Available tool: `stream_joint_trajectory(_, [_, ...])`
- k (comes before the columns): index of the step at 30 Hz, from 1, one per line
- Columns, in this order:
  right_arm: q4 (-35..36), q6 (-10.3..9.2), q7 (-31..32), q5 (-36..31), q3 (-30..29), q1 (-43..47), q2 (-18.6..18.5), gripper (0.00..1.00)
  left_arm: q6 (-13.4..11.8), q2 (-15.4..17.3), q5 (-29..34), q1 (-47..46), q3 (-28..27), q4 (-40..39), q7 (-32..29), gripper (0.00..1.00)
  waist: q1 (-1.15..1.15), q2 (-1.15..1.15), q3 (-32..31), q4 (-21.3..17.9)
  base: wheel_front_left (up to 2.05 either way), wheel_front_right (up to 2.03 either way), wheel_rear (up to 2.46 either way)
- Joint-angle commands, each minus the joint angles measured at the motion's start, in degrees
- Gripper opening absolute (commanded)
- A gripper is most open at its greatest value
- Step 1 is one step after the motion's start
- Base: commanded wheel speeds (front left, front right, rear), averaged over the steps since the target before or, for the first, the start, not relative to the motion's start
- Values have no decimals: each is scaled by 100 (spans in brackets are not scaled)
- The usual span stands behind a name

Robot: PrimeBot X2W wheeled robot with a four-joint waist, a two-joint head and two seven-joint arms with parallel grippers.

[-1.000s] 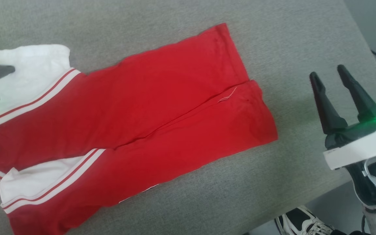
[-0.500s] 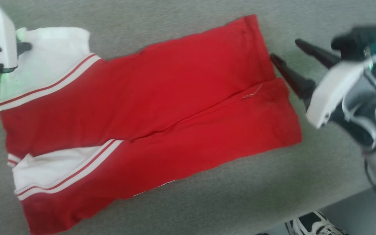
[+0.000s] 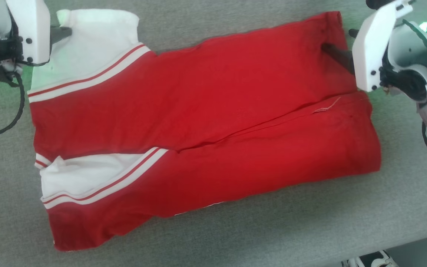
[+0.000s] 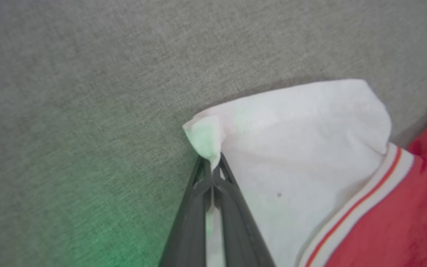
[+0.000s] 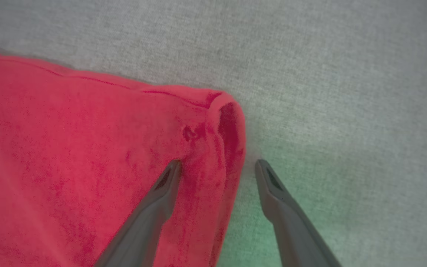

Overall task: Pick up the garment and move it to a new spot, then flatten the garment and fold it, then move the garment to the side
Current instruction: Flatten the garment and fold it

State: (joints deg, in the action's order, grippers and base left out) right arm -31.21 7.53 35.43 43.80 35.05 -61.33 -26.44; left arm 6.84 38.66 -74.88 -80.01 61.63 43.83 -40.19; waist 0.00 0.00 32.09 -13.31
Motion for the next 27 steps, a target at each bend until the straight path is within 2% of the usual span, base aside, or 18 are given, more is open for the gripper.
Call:
stream_joint_trajectory(1, [-173, -9, 51, 28, 115, -157, 62, 100, 16, -114, 70, 214, 155, 39, -23, 0, 0, 0, 78, 75, 0, 0, 0])
stream_joint_trajectory(6, [-657, -9, 218, 178, 494, -374, 168, 100, 40, -219, 72, 197, 180, 21, 40, 0, 0, 0, 159, 176, 0, 0, 0])
stream_joint_trajectory(7, [-688, -9, 230, 208, 579, -406, 171, 80, 37, -246, 66, 198, 182, 15, 75, 0, 0, 0, 166, 195, 0, 0, 0])
stream_joint_trajectory(8, [-718, -8, 225, 265, 627, -421, 164, 48, 40, -272, 57, 198, 178, 8, 107, 0, 0, 0, 166, 215, 0, 0, 0])
stream_joint_trajectory(9, [-737, -8, 188, 330, 662, -434, 152, 2, 46, -294, 48, 205, 171, -5, 159, 0, 0, 0, 158, 232, 0, 0, 0])
stream_joint_trajectory(10, [-740, -8, 119, 372, 695, -460, 119, 0, 50, -319, 27, 217, 153, -28, 222, 0, 0, 0, 141, 255, 0, 0, 0])
stream_joint_trajectory(16, [-588, -10, -513, 593, 726, -445, -234, 0, 65, -377, -61, 299, 75, -332, 823, 0, 0, 0, -186, 449, 0, 0, 0])
stream_joint_trajectory(20, [-326, -10, -778, 839, 766, -194, -463, 0, 64, -229, -166, 494, 50, -733, 1311, 0, 0, 0, -547, 602, 0, 0, 0])
stream_joint_trajectory(21, [-138, -10, -864, 928, 823, -21, -631, 0, 64, -163, -194, 649, 63, -1009, 1596, 0, 0, 0, -723, 695, 0, 0, 0])
stream_joint_trajectory(27, [472, -9, -1098, 1136, 838, 652, -1191, 0, 64, 246, -220, 1182, 184, -1997, 2409, 0, 0, 0, -1150, 984, 0, 0, 0])
